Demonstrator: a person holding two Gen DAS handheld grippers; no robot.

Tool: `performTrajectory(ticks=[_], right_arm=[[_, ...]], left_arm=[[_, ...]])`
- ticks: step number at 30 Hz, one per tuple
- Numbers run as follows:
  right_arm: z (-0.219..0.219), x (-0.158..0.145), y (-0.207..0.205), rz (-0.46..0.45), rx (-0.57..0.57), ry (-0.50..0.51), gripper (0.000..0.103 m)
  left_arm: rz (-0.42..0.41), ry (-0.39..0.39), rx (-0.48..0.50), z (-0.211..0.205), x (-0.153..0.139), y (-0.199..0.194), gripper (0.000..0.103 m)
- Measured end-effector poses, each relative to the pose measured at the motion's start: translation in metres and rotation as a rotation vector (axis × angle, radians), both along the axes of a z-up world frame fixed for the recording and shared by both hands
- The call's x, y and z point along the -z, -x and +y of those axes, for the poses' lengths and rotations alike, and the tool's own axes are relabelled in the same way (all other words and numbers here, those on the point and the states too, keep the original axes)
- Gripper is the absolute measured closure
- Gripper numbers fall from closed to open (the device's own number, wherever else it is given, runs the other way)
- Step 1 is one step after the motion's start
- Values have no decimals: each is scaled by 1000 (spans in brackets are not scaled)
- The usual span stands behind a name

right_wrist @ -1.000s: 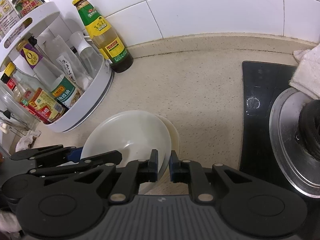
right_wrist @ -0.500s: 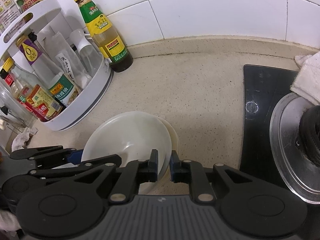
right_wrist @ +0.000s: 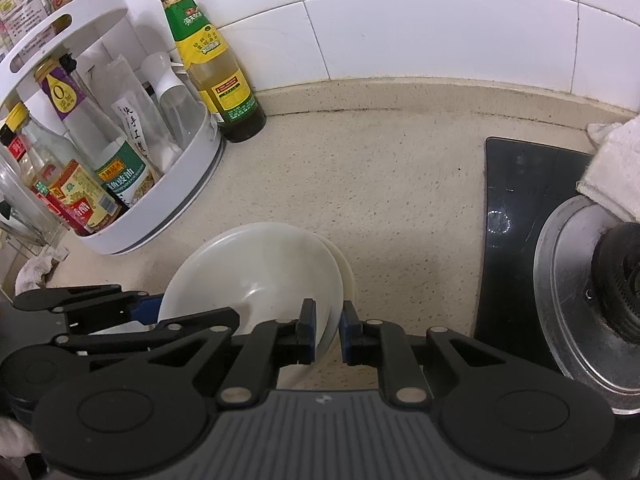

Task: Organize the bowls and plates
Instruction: 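Open both grippers to release the small cream bowl into the other bowl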

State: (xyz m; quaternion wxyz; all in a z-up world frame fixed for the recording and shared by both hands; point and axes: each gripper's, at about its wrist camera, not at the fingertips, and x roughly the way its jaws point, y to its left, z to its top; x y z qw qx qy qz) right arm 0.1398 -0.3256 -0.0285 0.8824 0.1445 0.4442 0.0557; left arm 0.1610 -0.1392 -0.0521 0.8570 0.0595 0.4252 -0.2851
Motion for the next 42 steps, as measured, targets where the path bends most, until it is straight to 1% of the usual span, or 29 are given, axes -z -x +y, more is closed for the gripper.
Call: performTrajectory(ticks=[14,21,23,25,27,30,31,36,38,40,42], right_arm=[[-2,1,-1,5,10,2,88],[-2,1,-1,7,12,2,88],[-2,1,-1,6,14,6,88],[-3,1,-1,6,18,5,88],[-3,0,0,2,20,4,87],[-4,-1,1,-2,21,2,87],[-4,-2,1,-3,21,4,86],[-4,-1,2,0,28,5,81],[-5,-2,2,3,30,0,80],[-6,-3,1,-1,24,-6,73],[-7,-4,1,-7,17,-7,65]], left_arm=[[-11,-9,8,1,0,1,66],[-19,-18,5,2,-2,1,62],[-23,-21,3,2,-2,1,58],[-27,-23,1,3,-2,1,48],[-39,-26,1,3,-4,2,46],[-52,-31,-1,3,-5,3,40],[-55,-31,0,4,-6,3,40],[-61,-29,0,7,-6,7,39],[-63,-22,3,8,-7,10,37],[-73,-18,7,9,-8,13,29],[-105,-24,12,8,-10,20,29]])
